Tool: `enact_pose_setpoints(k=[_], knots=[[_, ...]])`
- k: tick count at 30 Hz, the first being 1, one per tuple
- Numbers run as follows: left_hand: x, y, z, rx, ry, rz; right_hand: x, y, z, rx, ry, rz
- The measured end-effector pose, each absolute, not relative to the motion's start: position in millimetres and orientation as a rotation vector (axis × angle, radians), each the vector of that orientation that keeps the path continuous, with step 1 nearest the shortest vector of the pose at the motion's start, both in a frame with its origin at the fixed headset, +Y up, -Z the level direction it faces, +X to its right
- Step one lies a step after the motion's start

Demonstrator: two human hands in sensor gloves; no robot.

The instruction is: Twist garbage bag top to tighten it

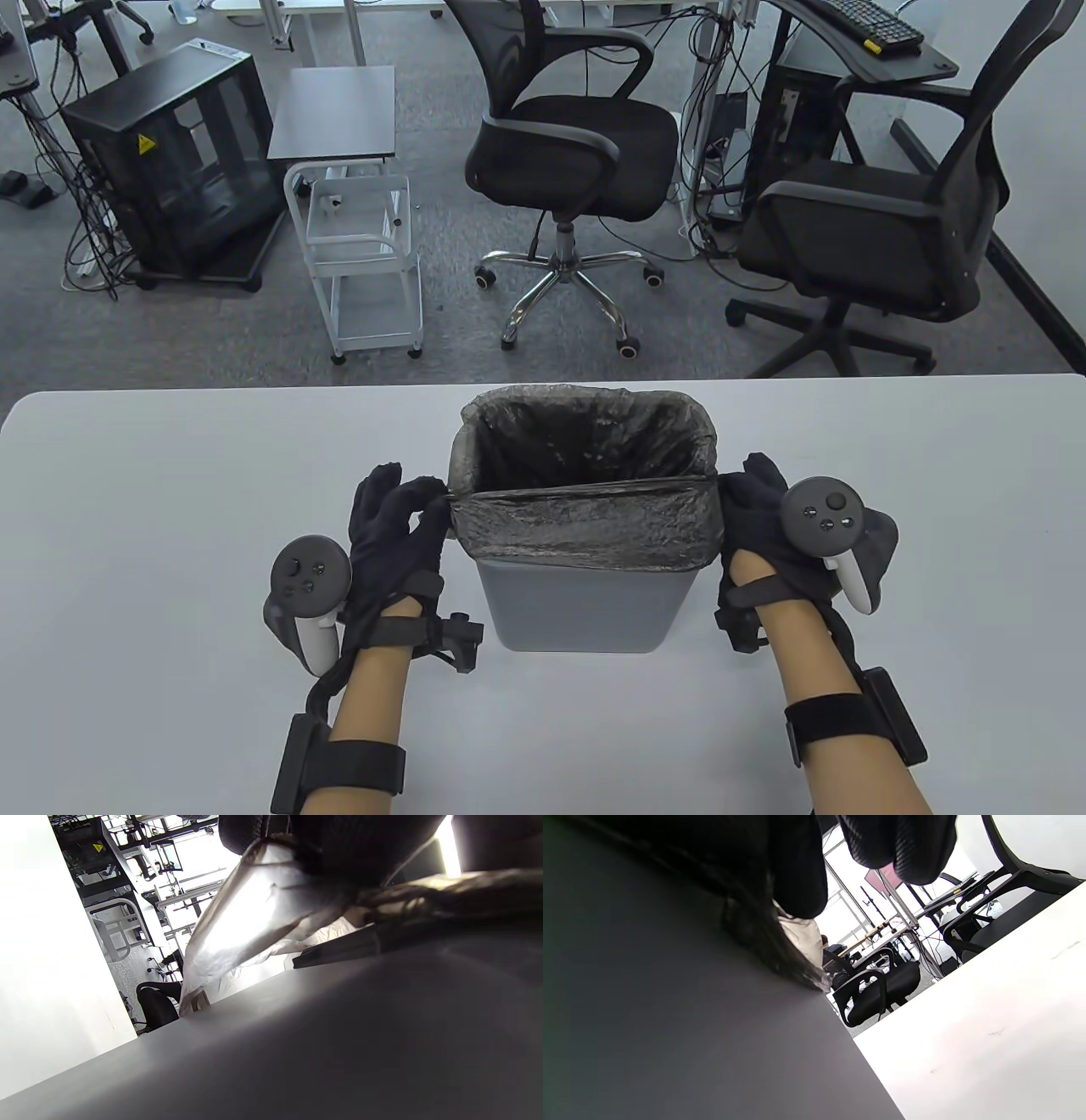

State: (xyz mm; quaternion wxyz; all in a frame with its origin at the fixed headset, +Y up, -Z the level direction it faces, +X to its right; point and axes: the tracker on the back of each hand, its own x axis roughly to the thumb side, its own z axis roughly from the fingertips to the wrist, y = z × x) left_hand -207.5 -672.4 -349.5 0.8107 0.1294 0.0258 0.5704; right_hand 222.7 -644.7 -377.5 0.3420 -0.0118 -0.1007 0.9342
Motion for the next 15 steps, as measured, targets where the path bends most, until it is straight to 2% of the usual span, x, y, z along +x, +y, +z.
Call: enact_pose_setpoints(k=[3,7,15], knots=[[-211,-678,-352,0.261,0.058,1.206,224,-647,-378,-0.030,-0.245,2.445],[-225,-693,-352,0.270,0.097,1.251,236,-664,-373,-0.023,-0.283,2.482],[-250,-708,-359,0.149,0.189,1.263,262,-707,-371,0.027,-0.070,2.403]])
